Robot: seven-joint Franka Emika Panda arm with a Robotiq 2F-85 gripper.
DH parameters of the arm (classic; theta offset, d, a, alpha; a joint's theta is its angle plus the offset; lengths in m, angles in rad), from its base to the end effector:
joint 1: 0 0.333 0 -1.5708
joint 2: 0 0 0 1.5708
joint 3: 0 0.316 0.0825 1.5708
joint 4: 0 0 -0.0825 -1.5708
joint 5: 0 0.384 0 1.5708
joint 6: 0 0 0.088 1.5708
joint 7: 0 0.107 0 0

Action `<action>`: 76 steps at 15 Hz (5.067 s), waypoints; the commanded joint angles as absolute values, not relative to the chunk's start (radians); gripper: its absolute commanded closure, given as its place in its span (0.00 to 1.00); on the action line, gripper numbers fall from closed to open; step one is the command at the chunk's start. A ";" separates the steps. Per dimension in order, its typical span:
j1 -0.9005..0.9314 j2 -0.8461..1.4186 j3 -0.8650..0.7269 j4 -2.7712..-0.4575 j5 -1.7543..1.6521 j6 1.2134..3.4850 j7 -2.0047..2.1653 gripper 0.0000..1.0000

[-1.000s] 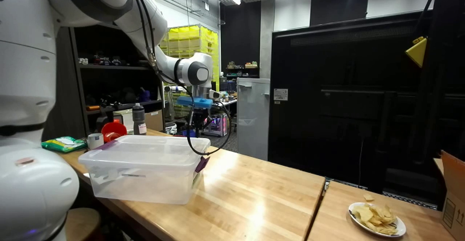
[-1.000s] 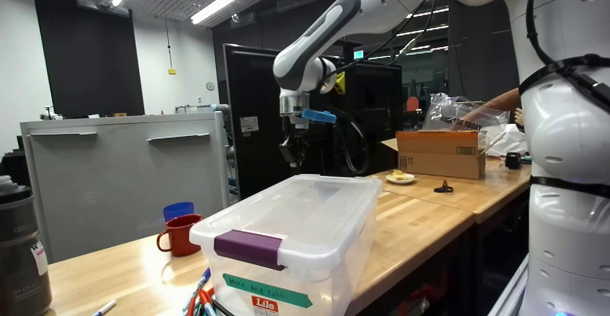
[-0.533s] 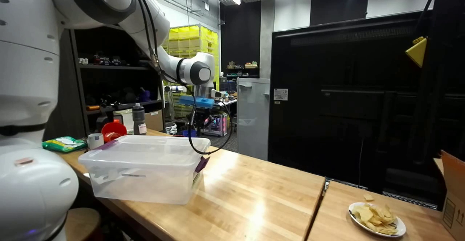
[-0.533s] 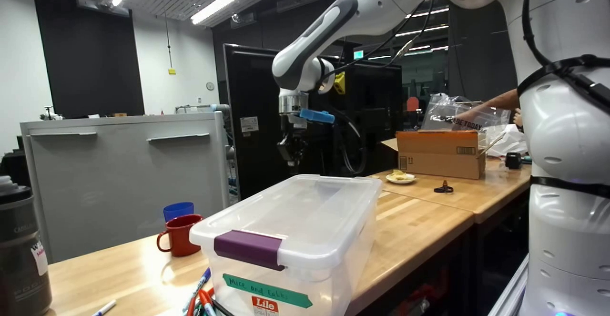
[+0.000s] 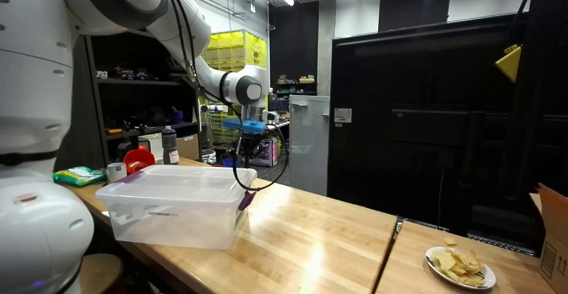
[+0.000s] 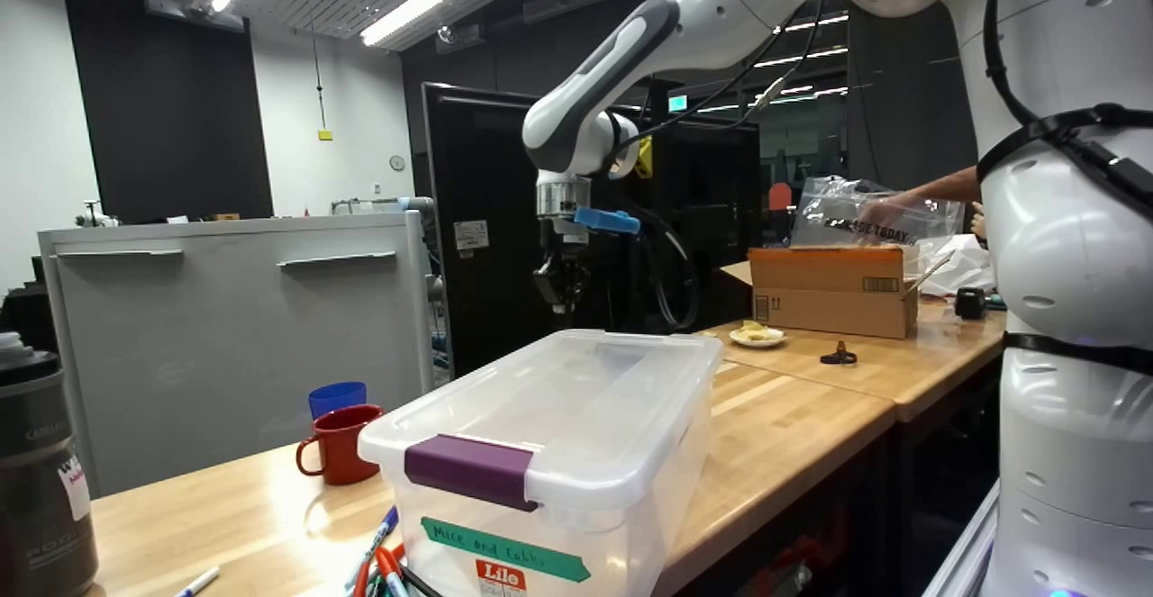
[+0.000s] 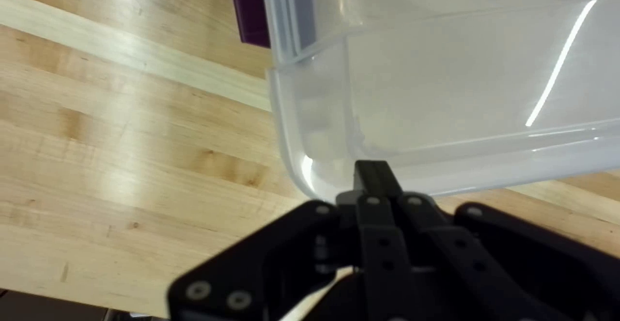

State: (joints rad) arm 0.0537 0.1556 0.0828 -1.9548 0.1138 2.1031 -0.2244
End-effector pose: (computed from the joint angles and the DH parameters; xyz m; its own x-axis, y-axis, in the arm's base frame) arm 0.5836 0.0842 0.3989 0.9549 0.2964 0.0144 0.2962 -0.9488 -0.1097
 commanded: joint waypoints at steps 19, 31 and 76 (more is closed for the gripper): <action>0.040 0.094 0.076 -2.051 0.127 2.119 -0.228 1.00; 0.054 0.009 0.081 -2.150 0.106 2.145 -0.220 1.00; 0.031 0.160 0.026 -1.965 -0.019 2.110 -0.037 1.00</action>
